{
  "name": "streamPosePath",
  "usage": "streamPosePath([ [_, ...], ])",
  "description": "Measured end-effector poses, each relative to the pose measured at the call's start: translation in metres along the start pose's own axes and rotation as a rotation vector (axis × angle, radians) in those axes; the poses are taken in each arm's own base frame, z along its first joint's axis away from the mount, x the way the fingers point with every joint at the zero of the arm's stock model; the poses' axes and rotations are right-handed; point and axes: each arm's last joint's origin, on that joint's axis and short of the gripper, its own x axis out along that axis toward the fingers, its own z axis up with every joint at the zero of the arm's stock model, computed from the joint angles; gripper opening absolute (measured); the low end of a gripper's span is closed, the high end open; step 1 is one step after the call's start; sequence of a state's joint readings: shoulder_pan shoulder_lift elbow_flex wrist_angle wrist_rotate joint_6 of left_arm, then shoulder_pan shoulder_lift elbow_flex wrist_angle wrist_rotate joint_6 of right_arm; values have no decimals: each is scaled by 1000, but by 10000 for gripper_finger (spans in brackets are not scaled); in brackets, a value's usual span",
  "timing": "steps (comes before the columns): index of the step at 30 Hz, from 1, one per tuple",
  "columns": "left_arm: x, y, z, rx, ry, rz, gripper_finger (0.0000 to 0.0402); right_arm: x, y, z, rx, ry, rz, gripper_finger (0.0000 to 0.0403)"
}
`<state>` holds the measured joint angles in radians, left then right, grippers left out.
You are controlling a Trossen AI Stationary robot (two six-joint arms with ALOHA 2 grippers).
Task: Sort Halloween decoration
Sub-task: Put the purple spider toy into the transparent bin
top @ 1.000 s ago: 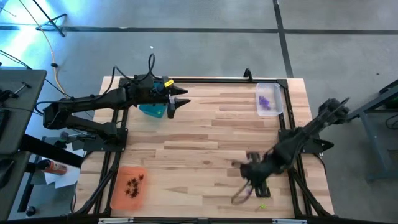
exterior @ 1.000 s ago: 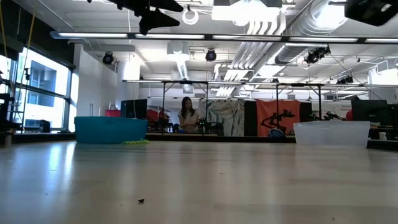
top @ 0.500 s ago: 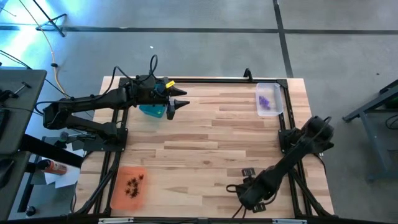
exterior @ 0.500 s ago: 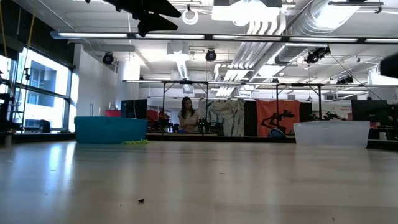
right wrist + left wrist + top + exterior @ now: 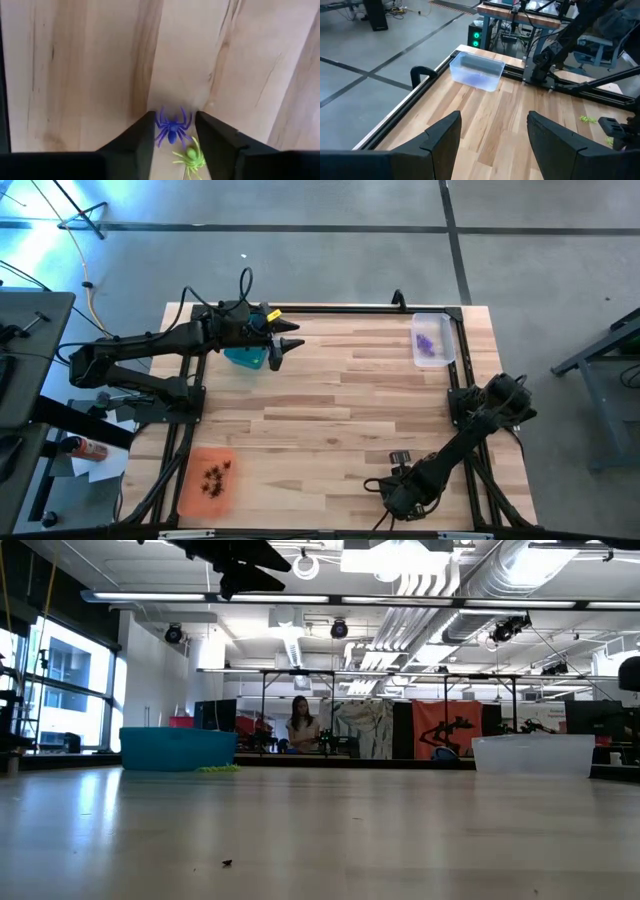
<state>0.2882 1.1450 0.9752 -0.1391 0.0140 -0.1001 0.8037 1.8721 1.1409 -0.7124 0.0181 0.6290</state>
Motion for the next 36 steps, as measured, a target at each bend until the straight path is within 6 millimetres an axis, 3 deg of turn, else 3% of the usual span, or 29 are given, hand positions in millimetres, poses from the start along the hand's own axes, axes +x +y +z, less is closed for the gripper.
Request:
streamPosePath([
  [7, 0, 1, -5, -2, 46, 5, 211, 2, -2, -2, -7, 3, 3, 12],
  [15, 0, 1, -10, -3, 102, 11, 211, -4, -12, 10, -81, -3, 0, 3],
  [20, 0, 1, -10, 4, 103, 11, 211, -30, -28, 20, -113, -104, -28, 1],
  [24, -1, 0, -11, 3, 112, -34, 211, -54, -50, 18, -140, -118, -128, 0],
  [29, -2, -3, -11, 23, 123, -129, 211, -83, -89, 18, -30, -170, -232, 0],
  [36, -3, -5, -18, -9, 202, -138, 211, -97, -144, -3, 207, -415, -188, 0],
])
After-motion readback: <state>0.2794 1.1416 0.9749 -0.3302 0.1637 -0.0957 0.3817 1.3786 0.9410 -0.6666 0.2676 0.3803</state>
